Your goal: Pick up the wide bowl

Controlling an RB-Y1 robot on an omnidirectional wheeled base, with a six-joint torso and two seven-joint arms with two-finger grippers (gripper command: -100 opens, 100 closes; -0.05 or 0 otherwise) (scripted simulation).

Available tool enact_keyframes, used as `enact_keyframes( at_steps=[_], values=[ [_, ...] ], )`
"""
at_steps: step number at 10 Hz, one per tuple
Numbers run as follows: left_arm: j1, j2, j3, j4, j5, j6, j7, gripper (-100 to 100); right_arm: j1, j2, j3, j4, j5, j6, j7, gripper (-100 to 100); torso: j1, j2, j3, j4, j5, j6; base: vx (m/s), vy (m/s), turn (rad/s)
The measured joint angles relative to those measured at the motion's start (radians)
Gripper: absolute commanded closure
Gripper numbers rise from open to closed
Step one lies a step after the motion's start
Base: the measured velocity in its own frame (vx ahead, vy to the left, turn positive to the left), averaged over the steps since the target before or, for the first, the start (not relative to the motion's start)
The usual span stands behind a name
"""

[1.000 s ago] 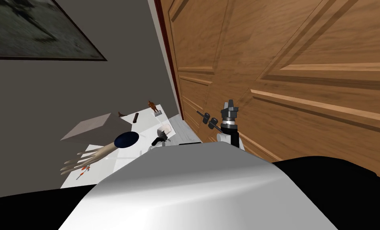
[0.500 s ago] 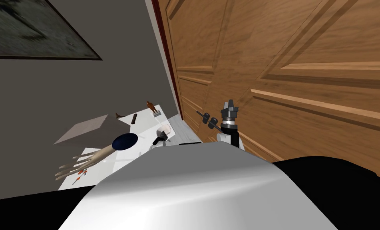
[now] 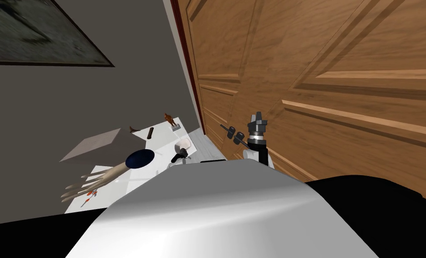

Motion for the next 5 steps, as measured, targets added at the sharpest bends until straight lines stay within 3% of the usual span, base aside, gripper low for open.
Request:
enact_keyframes(
  at_steps=[1, 4, 5],
  values=[
    [0.0, 0.0, 0.0, 0.0, 0.0, 0.0, 0.0, 100, 0.0, 0.0, 0.0, 0.0, 0.0, 0.0, 0.0, 0, 0.0, 0.0, 0.0, 0.0, 0.0, 0.0, -0.005, -0.012, 0.058],
    [0.033, 0.005, -0.017, -0.063, 0.008, 0.032, -0.004, 100, 0.0, 0.0, 0.0, 0.0, 0.0, 0.0, 0.0, 0, -0.002, 0.002, 0.001, 0.001, -0.001, 0.0, -0.007, -0.018, 0.042],
    [0.035, 0.005, -0.017, -0.065, 0.009, 0.035, -0.004, 0, 0.0, 0.0, 0.0, 0.0, 0.0, 0.0, 0.0, 0, -0.002, 0.001, 0.001, 0.001, -0.001, 0.0, 0.0, 0.0, 0.0]
  ],
)
